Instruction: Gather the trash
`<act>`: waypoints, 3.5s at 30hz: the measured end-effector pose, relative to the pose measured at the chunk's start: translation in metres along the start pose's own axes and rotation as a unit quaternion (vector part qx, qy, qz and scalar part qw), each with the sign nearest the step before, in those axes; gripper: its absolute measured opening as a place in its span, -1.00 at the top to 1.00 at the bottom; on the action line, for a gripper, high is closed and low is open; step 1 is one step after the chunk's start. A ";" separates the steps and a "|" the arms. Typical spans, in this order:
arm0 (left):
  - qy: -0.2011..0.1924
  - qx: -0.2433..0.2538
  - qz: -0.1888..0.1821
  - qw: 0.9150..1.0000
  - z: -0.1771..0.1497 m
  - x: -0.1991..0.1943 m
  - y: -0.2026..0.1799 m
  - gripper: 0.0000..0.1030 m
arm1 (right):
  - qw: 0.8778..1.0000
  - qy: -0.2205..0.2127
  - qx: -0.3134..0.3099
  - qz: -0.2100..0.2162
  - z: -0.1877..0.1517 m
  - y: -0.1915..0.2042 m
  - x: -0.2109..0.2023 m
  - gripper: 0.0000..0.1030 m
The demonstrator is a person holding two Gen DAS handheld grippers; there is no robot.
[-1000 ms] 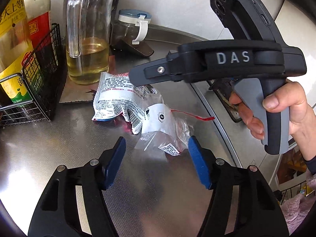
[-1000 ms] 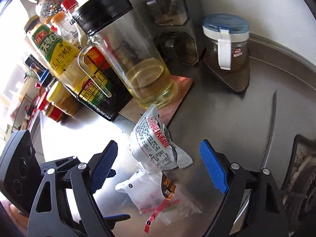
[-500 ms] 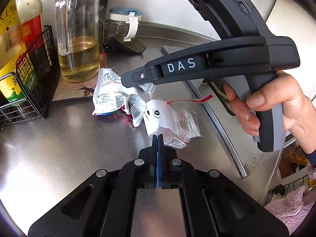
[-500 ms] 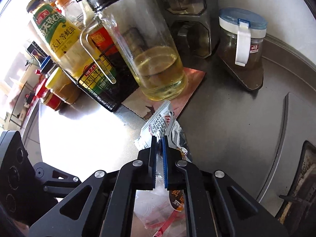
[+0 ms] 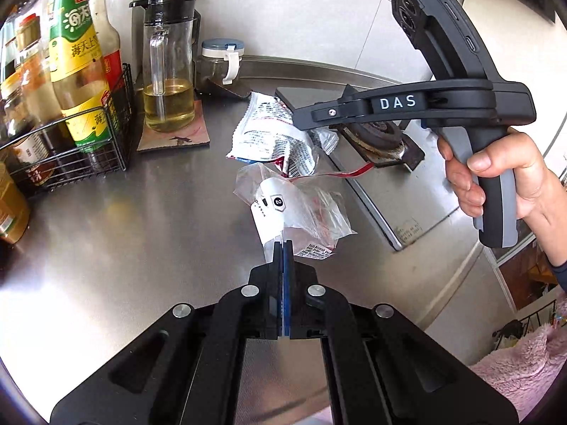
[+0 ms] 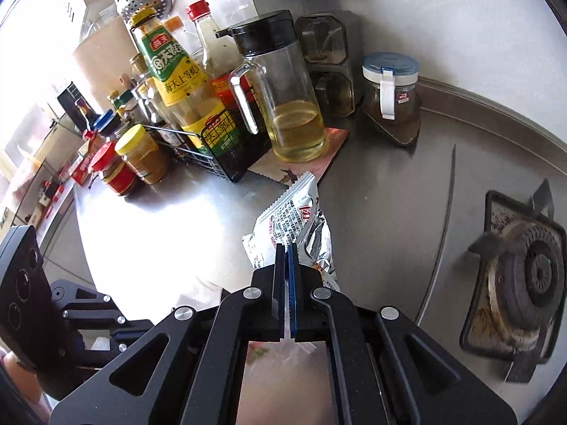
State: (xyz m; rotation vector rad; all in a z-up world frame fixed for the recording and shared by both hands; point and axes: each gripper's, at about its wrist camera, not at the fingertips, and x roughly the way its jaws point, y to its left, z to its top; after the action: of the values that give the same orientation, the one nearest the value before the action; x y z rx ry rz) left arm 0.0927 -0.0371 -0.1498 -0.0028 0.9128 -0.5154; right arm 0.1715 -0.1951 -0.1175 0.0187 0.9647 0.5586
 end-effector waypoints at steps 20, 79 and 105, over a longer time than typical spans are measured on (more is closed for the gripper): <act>-0.006 0.002 0.018 1.000 -0.114 -0.094 -0.015 1.00 | 0.999 -0.024 0.016 -0.029 -0.118 0.093 -0.056 0.97; 0.226 -0.144 0.049 0.962 -0.392 0.156 0.033 0.14 | 0.961 0.148 0.226 -0.060 -0.362 0.045 0.203 0.88; 0.027 -0.131 0.096 0.986 -0.265 -0.073 -0.009 -0.84 | 0.980 0.008 0.134 -0.150 -0.268 0.136 -0.016 -0.94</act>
State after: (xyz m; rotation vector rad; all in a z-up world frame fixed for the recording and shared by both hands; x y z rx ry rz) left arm -0.1476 0.0423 -0.2566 -0.1392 1.0165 -0.2140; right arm -0.1051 -0.1460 -0.2257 0.1070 1.0304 0.1483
